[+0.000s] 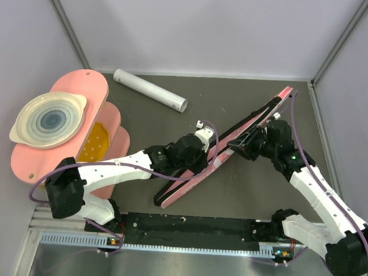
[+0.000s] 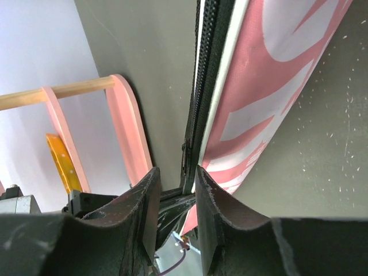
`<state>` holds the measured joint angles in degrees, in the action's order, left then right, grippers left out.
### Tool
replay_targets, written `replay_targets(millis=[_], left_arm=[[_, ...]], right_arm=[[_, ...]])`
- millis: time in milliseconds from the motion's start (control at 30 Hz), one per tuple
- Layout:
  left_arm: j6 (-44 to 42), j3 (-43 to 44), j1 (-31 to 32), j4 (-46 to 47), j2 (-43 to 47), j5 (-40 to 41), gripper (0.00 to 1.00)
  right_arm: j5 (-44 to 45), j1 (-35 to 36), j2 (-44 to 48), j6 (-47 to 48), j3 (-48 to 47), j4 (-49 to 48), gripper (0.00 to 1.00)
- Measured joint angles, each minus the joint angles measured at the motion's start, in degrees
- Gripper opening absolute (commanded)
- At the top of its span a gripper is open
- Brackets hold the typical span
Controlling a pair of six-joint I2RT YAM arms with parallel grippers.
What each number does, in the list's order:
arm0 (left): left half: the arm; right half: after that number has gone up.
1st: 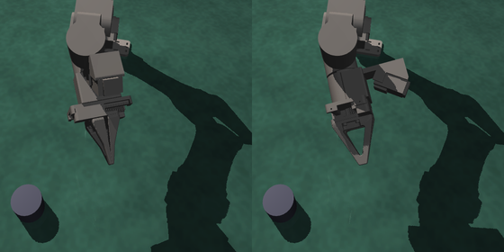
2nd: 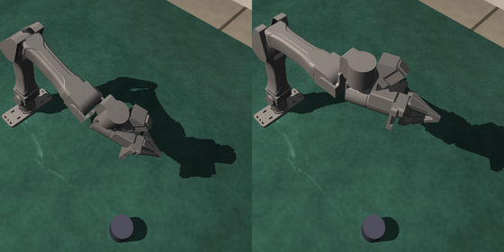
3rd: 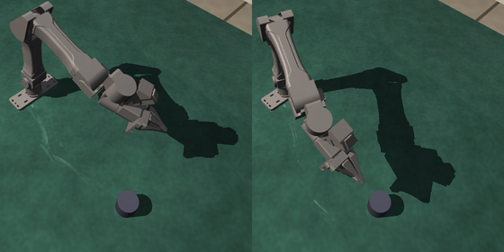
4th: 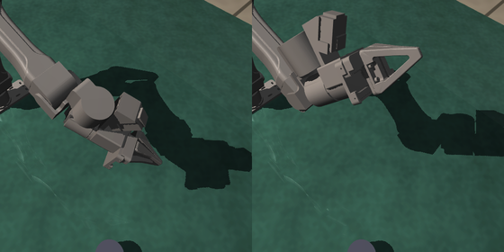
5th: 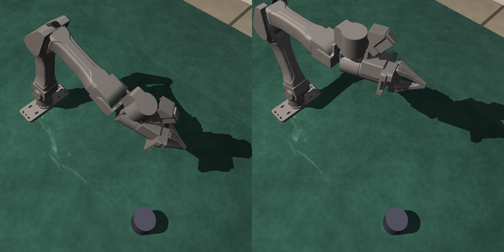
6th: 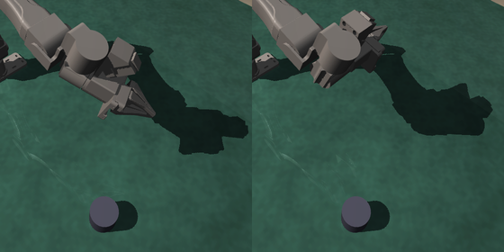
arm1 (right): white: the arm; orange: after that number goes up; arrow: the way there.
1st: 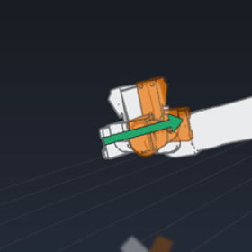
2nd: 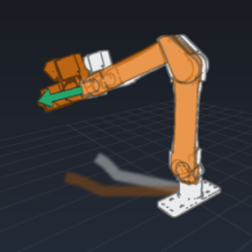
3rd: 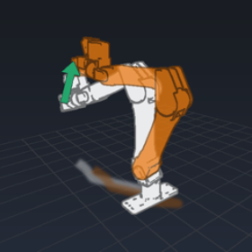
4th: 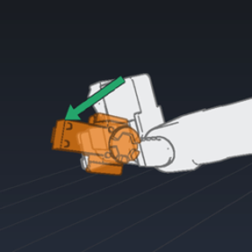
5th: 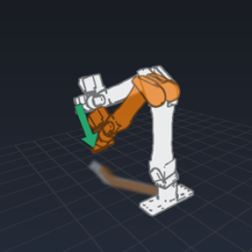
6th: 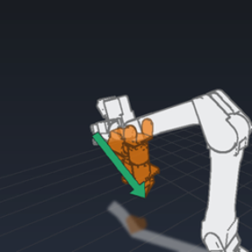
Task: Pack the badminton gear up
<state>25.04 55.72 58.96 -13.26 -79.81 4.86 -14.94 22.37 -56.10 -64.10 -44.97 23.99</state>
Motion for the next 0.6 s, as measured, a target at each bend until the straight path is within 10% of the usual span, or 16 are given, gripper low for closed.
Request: replay_targets(millis=[600], left_arm=[[-0.7, 1.5, 1.8, -1.6, -1.1, 3.4, 0.00]], right_arm=[[2.0, 0.9, -1.0, -2.5, 1.7, -1.8, 0.13]])
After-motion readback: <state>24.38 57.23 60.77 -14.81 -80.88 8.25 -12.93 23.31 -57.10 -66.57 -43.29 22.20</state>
